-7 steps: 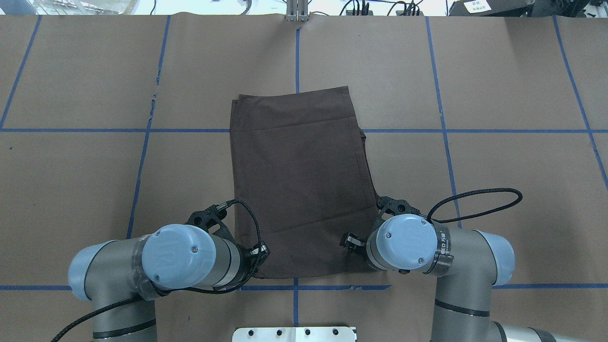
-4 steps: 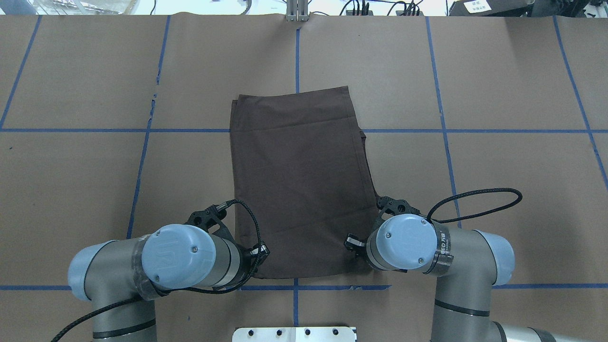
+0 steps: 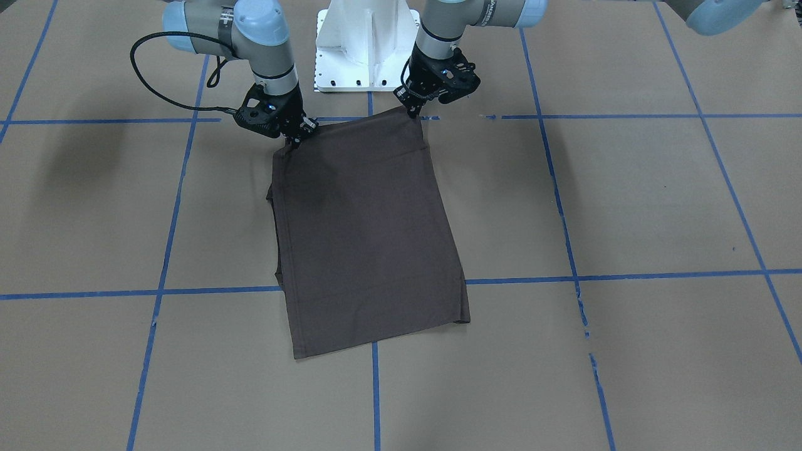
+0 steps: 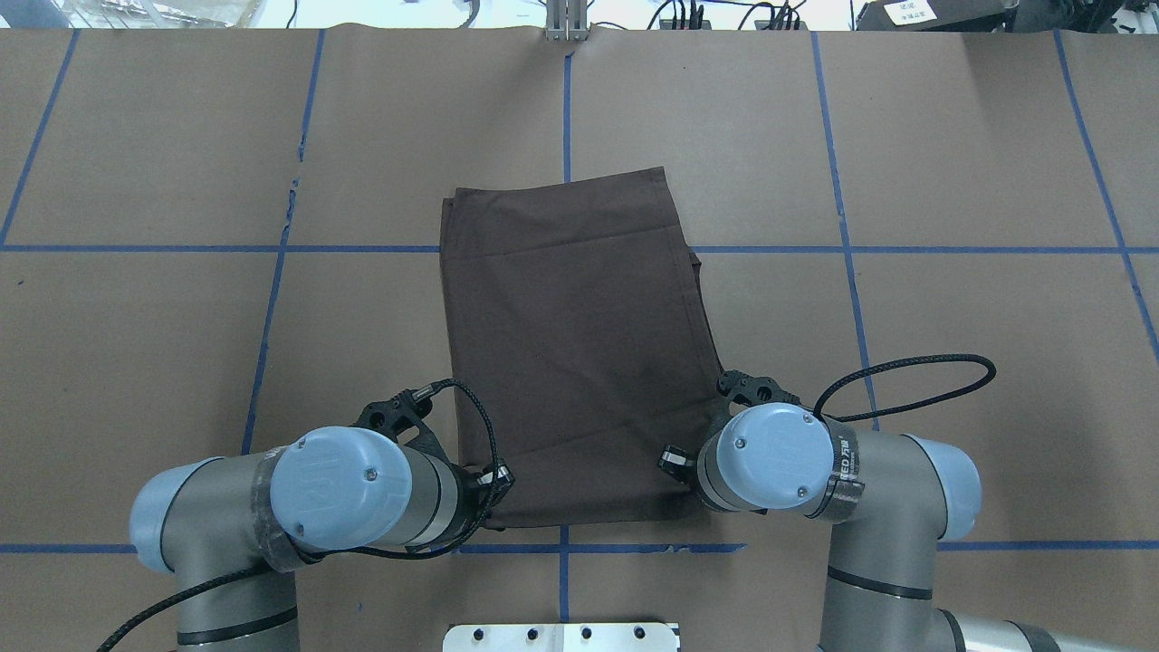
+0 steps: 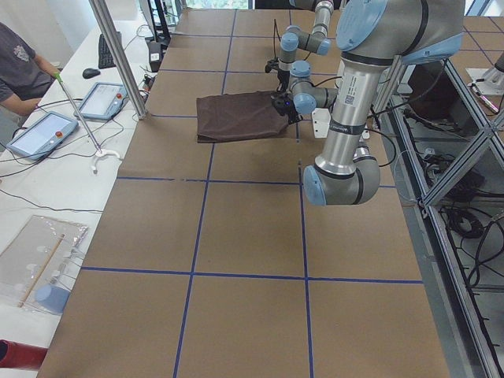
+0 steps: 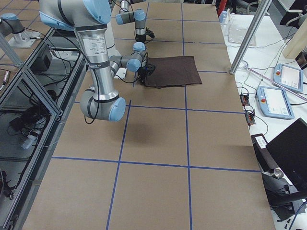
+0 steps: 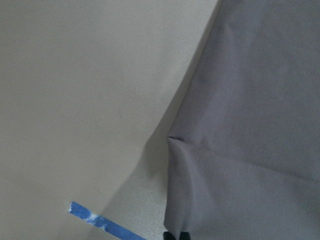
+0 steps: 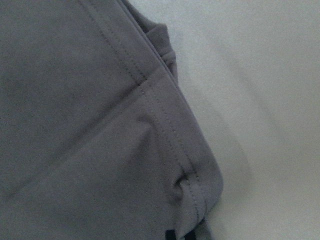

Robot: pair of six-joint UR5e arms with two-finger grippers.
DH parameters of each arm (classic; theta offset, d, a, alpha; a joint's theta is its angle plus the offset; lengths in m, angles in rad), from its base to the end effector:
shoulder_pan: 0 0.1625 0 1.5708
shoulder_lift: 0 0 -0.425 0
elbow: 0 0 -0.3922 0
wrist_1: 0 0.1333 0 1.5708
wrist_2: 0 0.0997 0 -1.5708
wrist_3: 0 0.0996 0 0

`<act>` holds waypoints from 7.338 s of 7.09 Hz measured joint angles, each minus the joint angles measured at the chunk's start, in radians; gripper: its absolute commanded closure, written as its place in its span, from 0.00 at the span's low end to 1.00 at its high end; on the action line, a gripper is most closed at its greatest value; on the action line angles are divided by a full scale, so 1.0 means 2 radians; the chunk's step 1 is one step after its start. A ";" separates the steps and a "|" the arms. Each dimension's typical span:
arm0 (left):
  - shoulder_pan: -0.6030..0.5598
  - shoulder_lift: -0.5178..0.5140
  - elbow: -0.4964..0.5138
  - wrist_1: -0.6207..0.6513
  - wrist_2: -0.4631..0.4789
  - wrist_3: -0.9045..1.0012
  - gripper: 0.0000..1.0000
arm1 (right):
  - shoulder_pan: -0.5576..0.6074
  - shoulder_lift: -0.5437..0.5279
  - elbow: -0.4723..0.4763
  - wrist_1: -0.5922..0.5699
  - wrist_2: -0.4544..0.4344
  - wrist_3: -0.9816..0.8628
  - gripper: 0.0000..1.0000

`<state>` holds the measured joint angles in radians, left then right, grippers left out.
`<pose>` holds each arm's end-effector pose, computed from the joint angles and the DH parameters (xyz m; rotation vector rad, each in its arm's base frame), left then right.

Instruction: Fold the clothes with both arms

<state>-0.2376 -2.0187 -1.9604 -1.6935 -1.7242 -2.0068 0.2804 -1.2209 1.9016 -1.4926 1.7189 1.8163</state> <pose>0.5402 -0.2523 0.2289 -0.2388 0.9523 -0.5459 -0.5347 -0.2774 0.3178 -0.1288 -0.7664 0.4433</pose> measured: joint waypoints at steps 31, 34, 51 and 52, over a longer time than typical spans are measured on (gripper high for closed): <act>-0.438 0.047 0.136 -0.085 -0.155 0.589 0.00 | 0.431 0.121 -0.247 0.003 0.234 -0.558 0.00; -0.594 0.134 0.135 -0.048 -0.220 0.946 0.00 | 0.562 -0.042 -0.215 -0.012 0.299 -0.843 0.00; -0.659 0.262 0.109 0.086 -0.292 1.092 0.00 | 0.657 -0.205 -0.148 -0.016 0.330 -0.915 0.00; -0.659 0.262 0.106 0.086 -0.292 1.089 0.00 | 0.660 -0.223 -0.126 -0.016 0.331 -0.899 0.00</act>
<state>-1.5565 -1.4940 -1.7492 -1.5207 -2.3074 0.1715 1.6004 -1.6674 1.6492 -1.5242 2.3807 0.0186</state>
